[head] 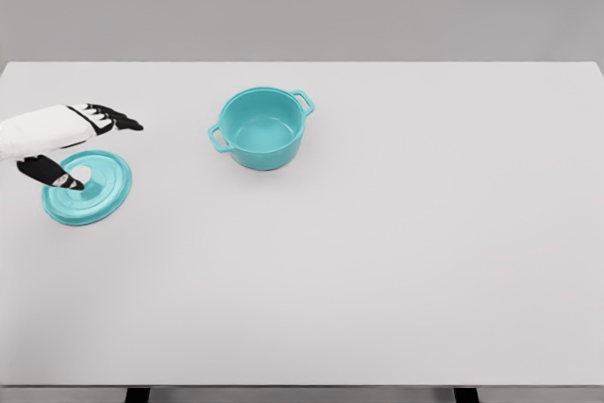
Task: Cover the pot with left arm
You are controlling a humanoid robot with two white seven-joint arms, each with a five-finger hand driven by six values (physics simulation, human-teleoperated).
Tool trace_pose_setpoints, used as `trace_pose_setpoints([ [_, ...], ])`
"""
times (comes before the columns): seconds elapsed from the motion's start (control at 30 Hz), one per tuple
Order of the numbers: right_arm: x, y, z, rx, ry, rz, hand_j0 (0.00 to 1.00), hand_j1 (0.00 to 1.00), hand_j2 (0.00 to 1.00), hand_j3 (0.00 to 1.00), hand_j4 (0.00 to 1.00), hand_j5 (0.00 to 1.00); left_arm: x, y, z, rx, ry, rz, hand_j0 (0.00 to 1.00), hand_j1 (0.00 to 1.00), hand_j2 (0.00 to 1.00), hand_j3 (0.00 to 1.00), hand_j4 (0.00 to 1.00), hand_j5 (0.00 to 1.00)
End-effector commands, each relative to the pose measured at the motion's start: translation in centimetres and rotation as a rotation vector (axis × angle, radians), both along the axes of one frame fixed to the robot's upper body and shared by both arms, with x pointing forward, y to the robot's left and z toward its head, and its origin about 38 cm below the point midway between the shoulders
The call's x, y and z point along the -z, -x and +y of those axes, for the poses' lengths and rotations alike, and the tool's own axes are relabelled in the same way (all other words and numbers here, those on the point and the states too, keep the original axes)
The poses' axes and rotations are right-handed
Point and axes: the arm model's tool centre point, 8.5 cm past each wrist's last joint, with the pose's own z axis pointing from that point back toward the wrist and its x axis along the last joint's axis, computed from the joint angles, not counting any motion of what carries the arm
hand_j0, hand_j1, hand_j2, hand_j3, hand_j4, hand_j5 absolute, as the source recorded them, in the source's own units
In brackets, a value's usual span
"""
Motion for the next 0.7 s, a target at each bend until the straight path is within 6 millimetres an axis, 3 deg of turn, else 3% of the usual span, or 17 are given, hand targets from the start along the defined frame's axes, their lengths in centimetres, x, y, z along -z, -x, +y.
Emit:
trace_pose_setpoints([
  [0.0, 0.0, 0.0, 0.0, 0.001, -0.001, -0.001, 1.0, 1.0, 1.0, 1.0, 1.0, 1.0, 0.2, 0.0, -0.2, 0.004, 0.004, 0.004, 1.0, 1.0, 1.0, 1.0, 1.0, 1.0],
  [0.33, 0.0, 0.2, 0.0, 0.0, 0.001, 0.004, 1.0, 1.0, 1.0, 1.0, 1.0, 1.0, 0.5, 0.1, -0.1, 0.002, -0.01, 0.015, 1.0, 1.0, 1.0, 1.0, 1.0, 1.0],
  [0.47, 0.0, 0.2, 0.0, 0.0, 0.001, 0.004, 1.0, 1.0, 1.0, 1.0, 1.0, 1.0, 0.9, 0.0, 2.5, -0.043, -0.154, 0.033, 1.0, 1.0, 1.0, 1.0, 1.0, 1.0],
  [0.57, 0.0, 0.2, 0.0, 0.0, 0.001, 0.004, 1.0, 1.0, 1.0, 1.0, 1.0, 1.0, -4.7, 0.4, 7.9, -0.125, -0.312, -0.007, 1.0, 1.0, 1.0, 1.0, 1.0, 1.0],
  [0.6, 0.0, 0.2, 0.0, 0.0, 0.001, 0.004, 1.0, 1.0, 1.0, 1.0, 1.0, 1.0, -2.6, 0.7, 8.3, -0.124, -0.337, 0.061, 1.0, 1.0, 1.0, 1.0, 1.0, 1.0],
  [0.67, 0.0, 0.2, 0.0, 0.0, 0.001, 0.004, 1.0, 1.0, 1.0, 1.0, 1.0, 1.0, -1.8, 0.0, 7.3, -0.103, -0.337, 0.076, 1.0, 1.0, 1.0, 1.0, 1.0, 1.0],
])
